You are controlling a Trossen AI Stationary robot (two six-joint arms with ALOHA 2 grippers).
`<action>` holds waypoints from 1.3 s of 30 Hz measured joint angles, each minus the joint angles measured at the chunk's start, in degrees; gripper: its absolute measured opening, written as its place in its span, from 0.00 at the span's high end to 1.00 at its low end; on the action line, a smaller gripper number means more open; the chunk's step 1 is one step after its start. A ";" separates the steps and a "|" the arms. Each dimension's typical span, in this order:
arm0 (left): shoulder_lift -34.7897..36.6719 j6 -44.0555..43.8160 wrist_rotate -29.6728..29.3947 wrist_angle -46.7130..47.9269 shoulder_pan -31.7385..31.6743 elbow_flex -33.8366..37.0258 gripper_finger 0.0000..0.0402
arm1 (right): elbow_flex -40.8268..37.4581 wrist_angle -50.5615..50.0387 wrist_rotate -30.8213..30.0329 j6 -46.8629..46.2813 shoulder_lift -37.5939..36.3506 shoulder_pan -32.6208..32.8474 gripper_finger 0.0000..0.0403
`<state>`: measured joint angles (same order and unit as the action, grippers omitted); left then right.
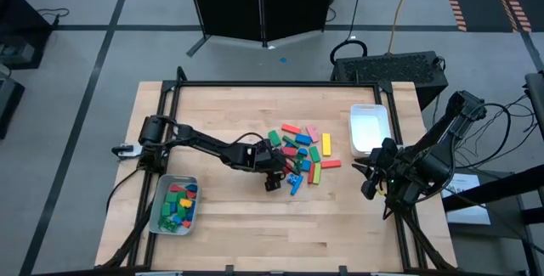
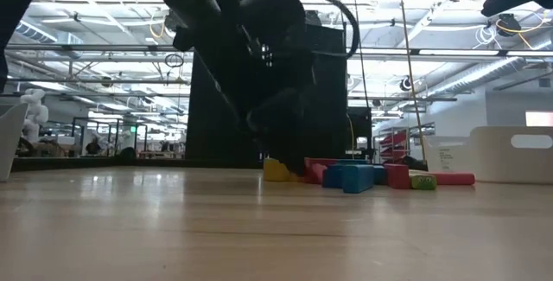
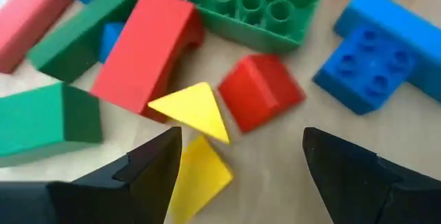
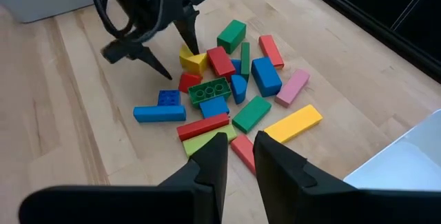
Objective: Sort blocks by size
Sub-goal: Put the yellow triangle block into the gray bin
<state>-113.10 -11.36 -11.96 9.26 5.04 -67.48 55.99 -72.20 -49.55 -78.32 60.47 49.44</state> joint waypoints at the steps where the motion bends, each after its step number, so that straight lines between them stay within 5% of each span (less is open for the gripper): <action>1: 0.09 0.13 0.27 -0.29 0.12 -0.06 0.24 | 0.00 0.00 -0.01 -0.04 0.00 -0.01 0.83; 25: -0.68 -5.33 -3.48 -1.77 -4.82 -0.22 0.27 | 0.00 0.13 -0.11 -2.50 0.00 0.00 0.83; 30: -0.81 -6.36 -3.33 -1.85 -5.11 -0.22 0.42 | 0.00 0.17 -0.12 -2.90 0.00 0.00 0.83; 39: -2.10 -8.02 -1.80 -0.88 -5.07 -0.11 0.88 | 0.00 0.15 -0.16 -3.53 0.00 0.01 0.83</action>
<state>-115.20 -19.38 -13.77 8.37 -0.03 -67.59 55.99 -72.05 -49.71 -81.84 60.47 49.45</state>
